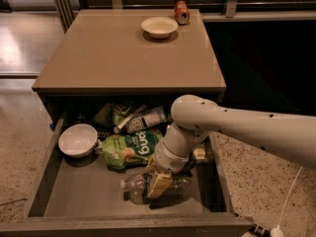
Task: Place water bottle into top drawer
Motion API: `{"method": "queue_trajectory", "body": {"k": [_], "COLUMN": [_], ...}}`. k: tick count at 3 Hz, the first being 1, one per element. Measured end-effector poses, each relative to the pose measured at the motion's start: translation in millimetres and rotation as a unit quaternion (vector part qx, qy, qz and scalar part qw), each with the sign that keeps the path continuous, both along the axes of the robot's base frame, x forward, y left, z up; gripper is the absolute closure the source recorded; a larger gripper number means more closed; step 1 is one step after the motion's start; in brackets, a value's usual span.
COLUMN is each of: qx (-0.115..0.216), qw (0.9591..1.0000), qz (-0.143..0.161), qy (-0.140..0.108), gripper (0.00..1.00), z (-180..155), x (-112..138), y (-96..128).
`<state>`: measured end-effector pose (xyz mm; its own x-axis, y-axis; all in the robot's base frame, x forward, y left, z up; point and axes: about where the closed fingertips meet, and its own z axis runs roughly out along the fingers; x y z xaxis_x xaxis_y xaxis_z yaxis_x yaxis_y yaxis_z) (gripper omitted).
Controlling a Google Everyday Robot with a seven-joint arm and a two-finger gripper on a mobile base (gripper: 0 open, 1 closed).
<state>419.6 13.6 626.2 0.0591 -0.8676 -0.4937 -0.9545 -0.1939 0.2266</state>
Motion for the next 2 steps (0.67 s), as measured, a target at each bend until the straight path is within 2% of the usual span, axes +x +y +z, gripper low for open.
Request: {"method": "queue_trajectory", "body": {"k": [1,2], "qx": [0.0,0.0], "qw": [1.0,1.0], "qz": [0.0,0.0], "qy": [0.0,0.0], "gripper": [0.0,0.0], "z": [-0.1,-0.1], "x": [-0.1,-0.1], "y": [0.0,0.1]}}
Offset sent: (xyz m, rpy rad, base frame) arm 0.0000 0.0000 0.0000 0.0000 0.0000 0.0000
